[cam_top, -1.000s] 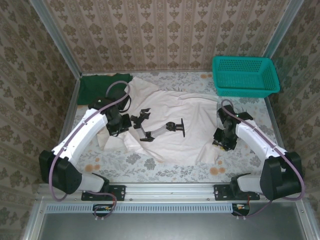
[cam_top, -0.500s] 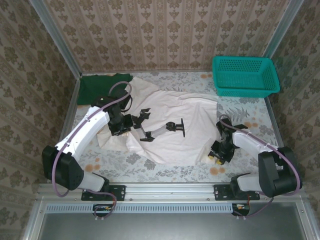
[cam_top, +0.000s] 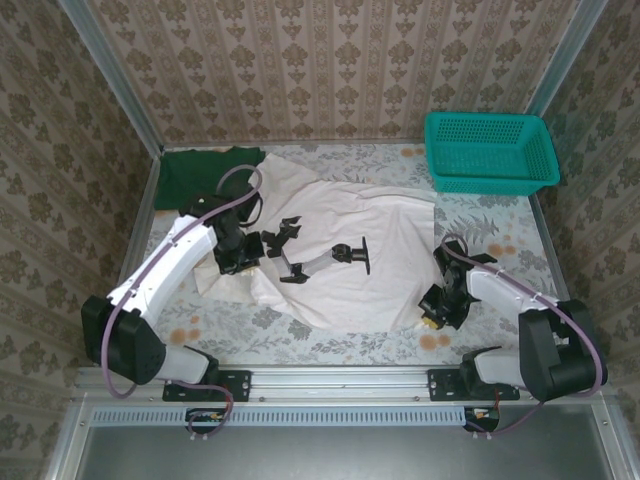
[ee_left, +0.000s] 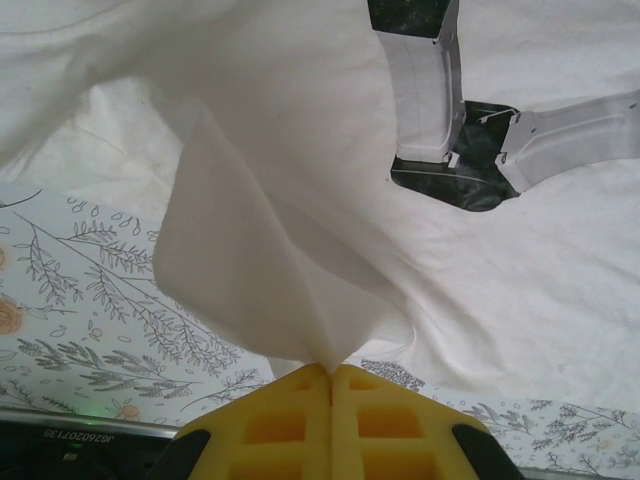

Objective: Fold and stack the t-shirts

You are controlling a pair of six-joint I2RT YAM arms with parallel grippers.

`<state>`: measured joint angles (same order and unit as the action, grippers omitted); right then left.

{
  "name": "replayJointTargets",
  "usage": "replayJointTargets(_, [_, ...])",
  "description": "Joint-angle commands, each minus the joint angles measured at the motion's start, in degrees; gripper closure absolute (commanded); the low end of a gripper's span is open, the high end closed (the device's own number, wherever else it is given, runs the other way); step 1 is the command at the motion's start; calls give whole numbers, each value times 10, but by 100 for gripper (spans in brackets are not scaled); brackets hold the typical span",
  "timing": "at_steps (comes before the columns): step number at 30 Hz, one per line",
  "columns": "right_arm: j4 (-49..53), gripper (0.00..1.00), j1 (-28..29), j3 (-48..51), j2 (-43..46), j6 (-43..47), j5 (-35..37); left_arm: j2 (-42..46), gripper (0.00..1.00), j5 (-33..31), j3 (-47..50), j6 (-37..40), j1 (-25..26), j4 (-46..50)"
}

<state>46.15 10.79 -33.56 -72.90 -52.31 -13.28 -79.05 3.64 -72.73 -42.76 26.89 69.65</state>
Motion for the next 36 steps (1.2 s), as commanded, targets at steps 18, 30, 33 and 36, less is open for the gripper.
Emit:
replayJointTargets(18, [140,90,-30,-530,-361,155,147,-388,92,46,-472,122,-110,55])
replayJointTargets(30, [85,46,-109,-436,-269,175,91,-304,32,-44,-341,115,-167,-9])
replayJointTargets(33, [16,46,-111,-322,-205,183,1,-199,30,-15,-165,85,-210,-71])
replayJointTargets(36, [-45,47,-111,-237,-169,178,-58,-134,31,3,-35,79,-251,-112])
